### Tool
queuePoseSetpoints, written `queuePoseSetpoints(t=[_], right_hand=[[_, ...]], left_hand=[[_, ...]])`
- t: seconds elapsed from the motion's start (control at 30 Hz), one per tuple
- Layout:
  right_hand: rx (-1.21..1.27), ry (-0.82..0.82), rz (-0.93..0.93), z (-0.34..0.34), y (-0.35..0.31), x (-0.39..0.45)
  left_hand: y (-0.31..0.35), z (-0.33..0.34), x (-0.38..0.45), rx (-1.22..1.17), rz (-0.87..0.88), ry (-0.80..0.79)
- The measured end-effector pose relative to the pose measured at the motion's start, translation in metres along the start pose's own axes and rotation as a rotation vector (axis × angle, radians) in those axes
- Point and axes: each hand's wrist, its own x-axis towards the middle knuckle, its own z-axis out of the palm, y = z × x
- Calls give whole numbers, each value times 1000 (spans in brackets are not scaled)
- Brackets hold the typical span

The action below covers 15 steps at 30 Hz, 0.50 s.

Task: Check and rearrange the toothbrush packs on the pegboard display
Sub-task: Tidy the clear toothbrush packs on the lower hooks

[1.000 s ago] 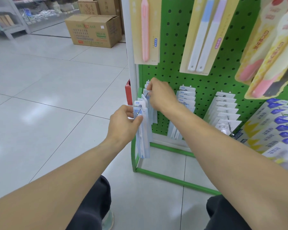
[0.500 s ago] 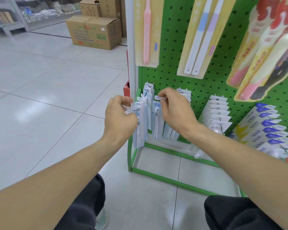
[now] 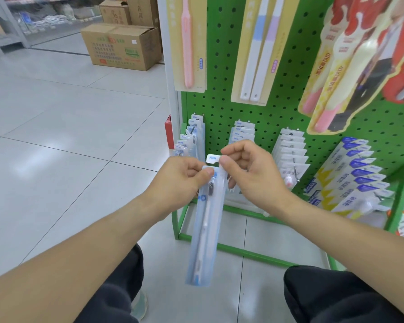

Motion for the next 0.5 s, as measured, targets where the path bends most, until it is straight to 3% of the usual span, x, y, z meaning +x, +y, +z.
queuePoseSetpoints(t=[0.1,0.3,0.43,0.5], right_hand=[[51,-39,76,-4,-1,-1],[95,30,195,-13,6,0],[-382,36,-59,-17,10,-3],[-442,-57,-171,-14,9,-7]], left_hand=[[3,2,-3,-26,-4,-50],[8,6,-5,-211,-165,-199],[8,11,-6,-208,-210,-108],[9,11,-5,-242,-222,-59]])
